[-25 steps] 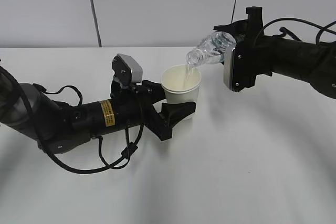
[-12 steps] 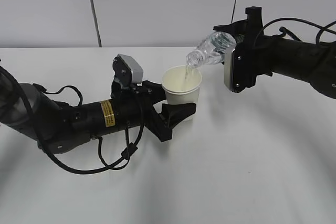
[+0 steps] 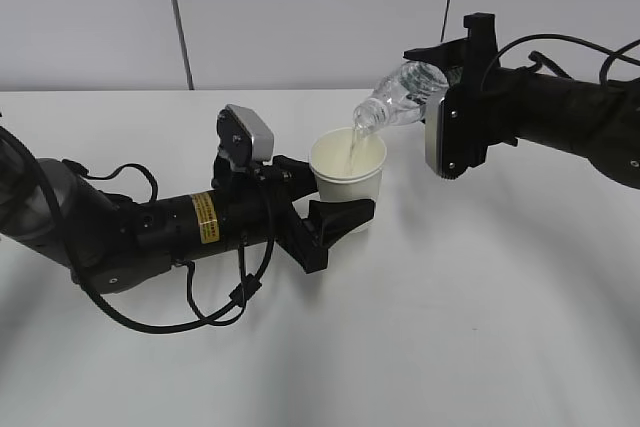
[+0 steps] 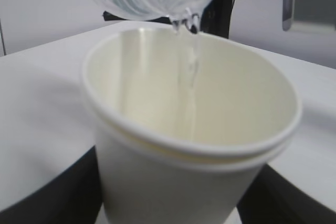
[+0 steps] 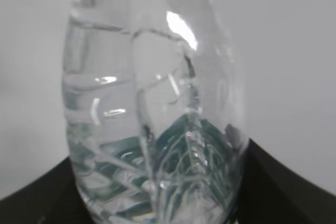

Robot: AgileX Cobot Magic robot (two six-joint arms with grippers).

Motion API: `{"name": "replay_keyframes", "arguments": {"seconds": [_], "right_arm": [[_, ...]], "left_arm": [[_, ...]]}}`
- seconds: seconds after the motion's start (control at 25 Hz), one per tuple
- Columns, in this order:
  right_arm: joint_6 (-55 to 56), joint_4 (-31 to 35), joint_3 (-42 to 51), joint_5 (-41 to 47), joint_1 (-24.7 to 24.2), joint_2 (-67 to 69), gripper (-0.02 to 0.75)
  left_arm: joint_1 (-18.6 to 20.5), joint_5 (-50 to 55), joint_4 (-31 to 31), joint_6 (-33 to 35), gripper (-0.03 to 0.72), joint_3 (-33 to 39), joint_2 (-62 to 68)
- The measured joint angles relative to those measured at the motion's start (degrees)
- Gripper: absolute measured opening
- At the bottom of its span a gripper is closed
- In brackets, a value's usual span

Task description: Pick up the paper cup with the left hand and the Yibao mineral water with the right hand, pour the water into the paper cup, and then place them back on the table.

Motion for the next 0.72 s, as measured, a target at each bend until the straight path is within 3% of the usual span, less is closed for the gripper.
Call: {"name": "replay_keyframes", "arguments": {"seconds": [0.72], "right_arm": [[-1.4, 0.1, 0.0, 0.0, 0.0, 0.0, 0.481]], "left_arm": [[0.0, 0.1, 1.2, 0.0, 0.451, 0.0, 0.0]]}}
